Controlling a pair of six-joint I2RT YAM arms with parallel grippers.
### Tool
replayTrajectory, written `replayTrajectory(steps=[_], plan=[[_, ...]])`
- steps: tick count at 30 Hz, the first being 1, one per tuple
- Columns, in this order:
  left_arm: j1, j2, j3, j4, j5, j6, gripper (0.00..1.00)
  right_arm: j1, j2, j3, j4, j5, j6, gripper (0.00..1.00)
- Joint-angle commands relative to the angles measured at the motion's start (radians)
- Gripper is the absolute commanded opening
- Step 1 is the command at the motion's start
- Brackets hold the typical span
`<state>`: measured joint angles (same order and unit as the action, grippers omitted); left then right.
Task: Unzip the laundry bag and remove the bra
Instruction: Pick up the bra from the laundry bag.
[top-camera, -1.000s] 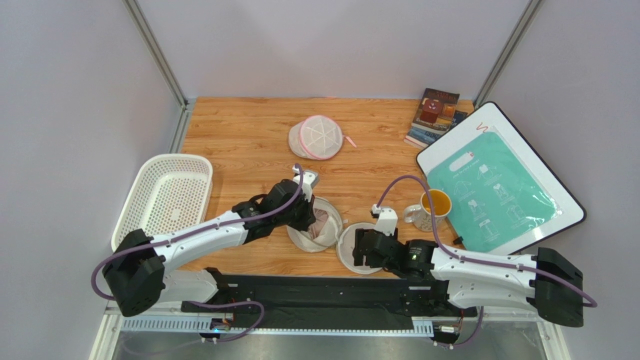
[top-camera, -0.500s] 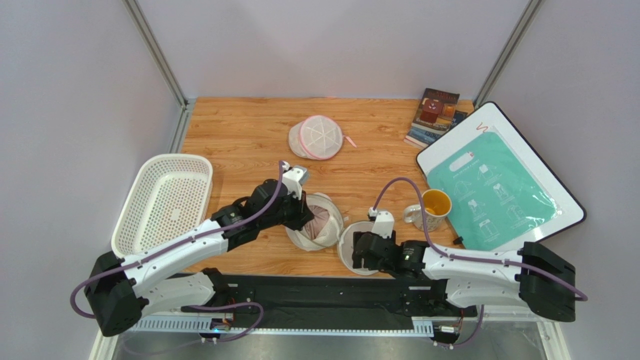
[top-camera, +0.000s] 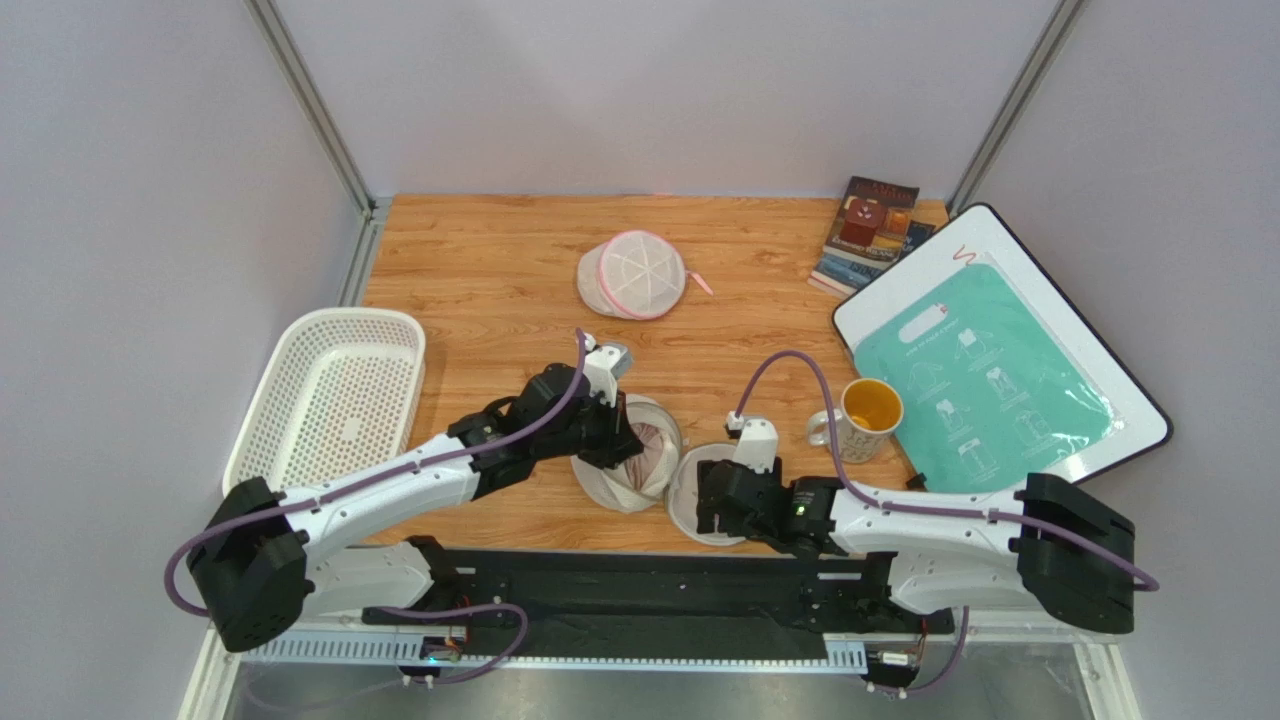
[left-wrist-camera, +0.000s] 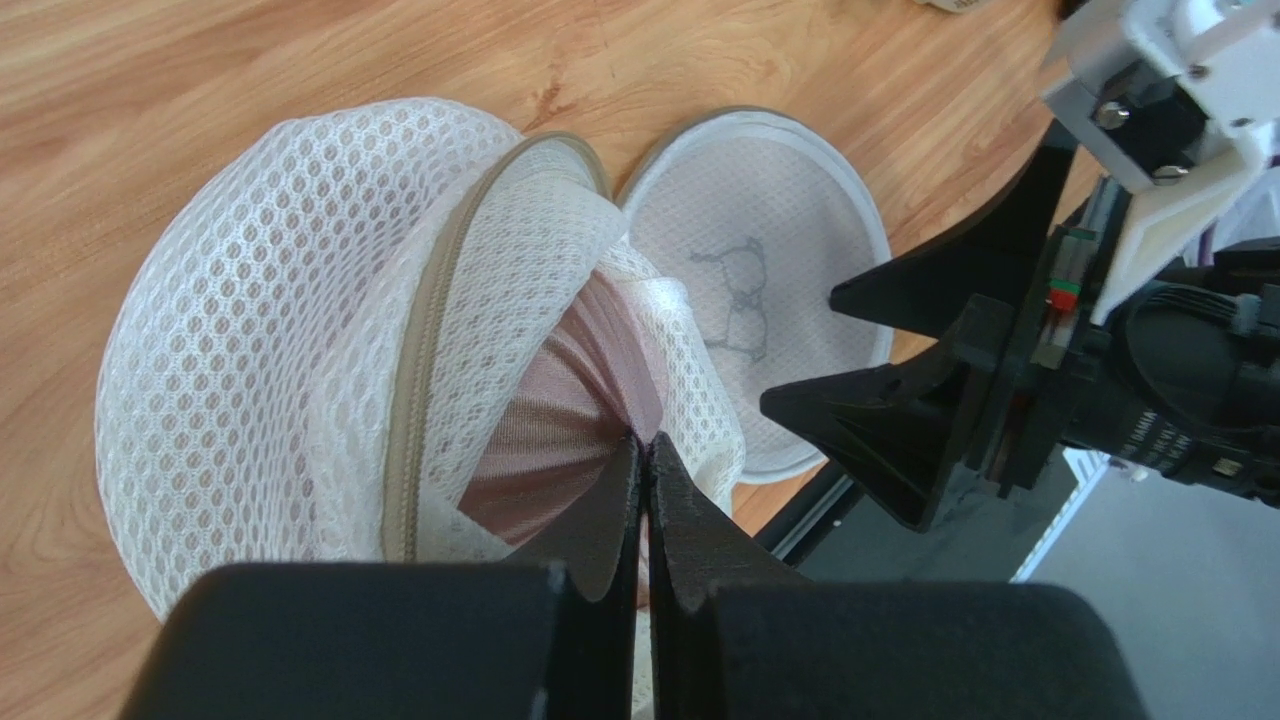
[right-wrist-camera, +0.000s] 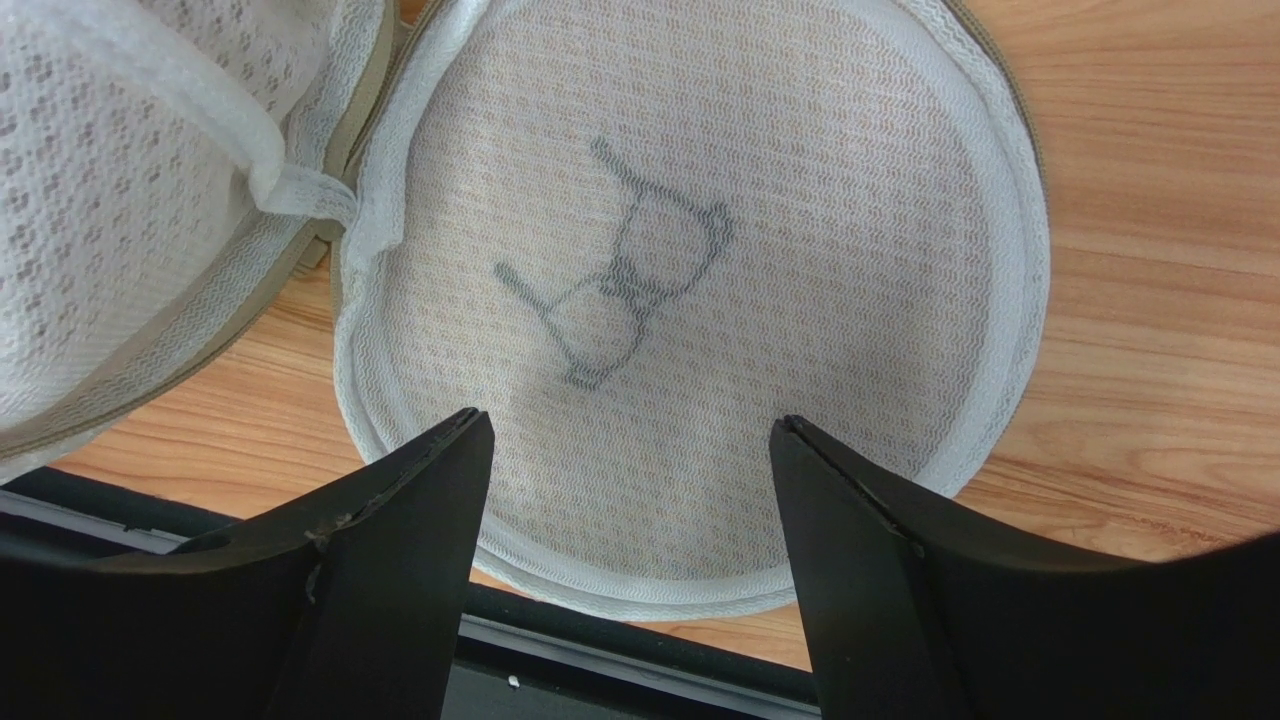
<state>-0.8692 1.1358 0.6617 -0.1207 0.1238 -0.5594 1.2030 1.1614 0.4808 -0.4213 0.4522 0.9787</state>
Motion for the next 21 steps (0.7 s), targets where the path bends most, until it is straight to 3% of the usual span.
replayTrajectory(steps=[1,3,7,11,21], plan=[[-0.004,0.051,0.036,0.032,-0.024,0.009,0.00,0.004,-0.055,0.042,0.001,0.003,-0.015,0.74],[-0.004,0.091,0.045,-0.009,-0.073,0.009,0.00,0.004,-0.081,0.053,-0.005,0.005,-0.029,0.74],[-0.002,0.094,-0.013,0.102,0.002,-0.074,0.00,0.023,-0.103,0.093,0.004,0.005,-0.057,0.73],[-0.002,0.085,-0.014,0.078,-0.041,-0.092,0.00,0.055,-0.115,0.122,0.025,0.029,-0.092,0.73],[-0.002,0.018,-0.043,0.069,-0.059,-0.102,0.00,0.069,-0.039,0.134,0.217,-0.020,-0.140,0.73]])
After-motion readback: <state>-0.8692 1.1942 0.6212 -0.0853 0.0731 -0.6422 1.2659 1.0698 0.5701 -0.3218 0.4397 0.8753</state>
